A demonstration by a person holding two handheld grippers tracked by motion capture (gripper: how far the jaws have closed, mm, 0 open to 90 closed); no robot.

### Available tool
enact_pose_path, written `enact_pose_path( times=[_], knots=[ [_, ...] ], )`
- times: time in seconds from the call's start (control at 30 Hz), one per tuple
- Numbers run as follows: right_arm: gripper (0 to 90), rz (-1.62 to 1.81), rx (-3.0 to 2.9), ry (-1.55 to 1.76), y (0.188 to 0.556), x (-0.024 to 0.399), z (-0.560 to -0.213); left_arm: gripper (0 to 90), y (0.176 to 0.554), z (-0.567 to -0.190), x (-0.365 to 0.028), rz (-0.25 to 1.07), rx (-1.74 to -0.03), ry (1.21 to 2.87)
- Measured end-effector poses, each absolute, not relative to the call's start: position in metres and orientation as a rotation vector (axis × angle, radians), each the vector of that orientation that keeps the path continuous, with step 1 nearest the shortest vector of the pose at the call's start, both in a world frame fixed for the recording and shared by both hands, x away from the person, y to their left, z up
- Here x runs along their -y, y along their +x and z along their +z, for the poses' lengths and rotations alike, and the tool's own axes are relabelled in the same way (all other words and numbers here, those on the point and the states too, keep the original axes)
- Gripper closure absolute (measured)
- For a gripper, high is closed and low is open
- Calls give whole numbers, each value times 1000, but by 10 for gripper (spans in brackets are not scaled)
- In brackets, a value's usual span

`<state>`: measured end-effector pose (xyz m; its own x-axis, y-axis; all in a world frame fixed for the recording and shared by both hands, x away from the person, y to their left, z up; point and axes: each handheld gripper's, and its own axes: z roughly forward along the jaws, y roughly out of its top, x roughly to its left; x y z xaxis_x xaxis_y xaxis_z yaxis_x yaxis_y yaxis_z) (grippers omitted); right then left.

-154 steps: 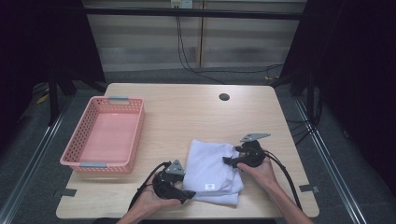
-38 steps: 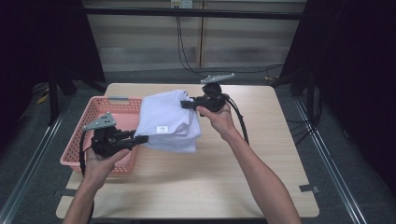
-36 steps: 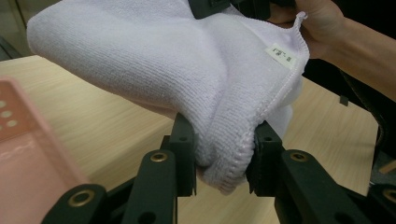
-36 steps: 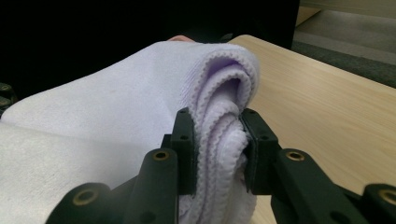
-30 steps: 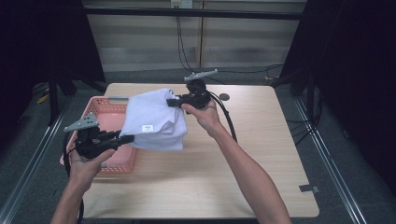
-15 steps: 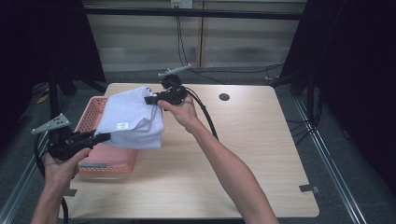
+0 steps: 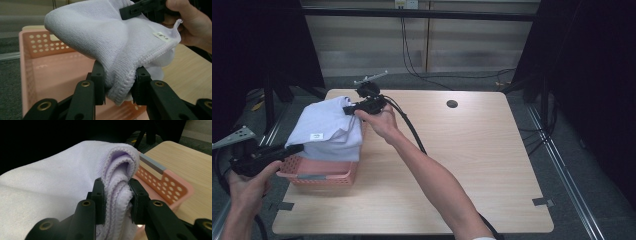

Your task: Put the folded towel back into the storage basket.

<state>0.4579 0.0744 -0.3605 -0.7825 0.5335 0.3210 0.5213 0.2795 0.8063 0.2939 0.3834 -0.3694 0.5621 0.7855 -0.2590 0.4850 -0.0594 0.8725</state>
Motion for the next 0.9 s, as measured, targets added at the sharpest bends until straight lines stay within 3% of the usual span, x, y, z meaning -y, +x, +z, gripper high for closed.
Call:
enact_pose_path(
  times=[0.33, 0.7, 0.9],
  knots=[
    [700, 1542, -2529, 1077, 460, -113, -390, 690, 292, -394, -410, 331, -1173, 1717],
    [692, 1479, -2517, 1164, 460, -120, -431, 684, 304, -421, -409, 324, -1231, 1782],
    [608, 1452, -2502, 1169, 464, -118, -437, 632, 308, -423, -402, 332, -1242, 1818]
  ],
)
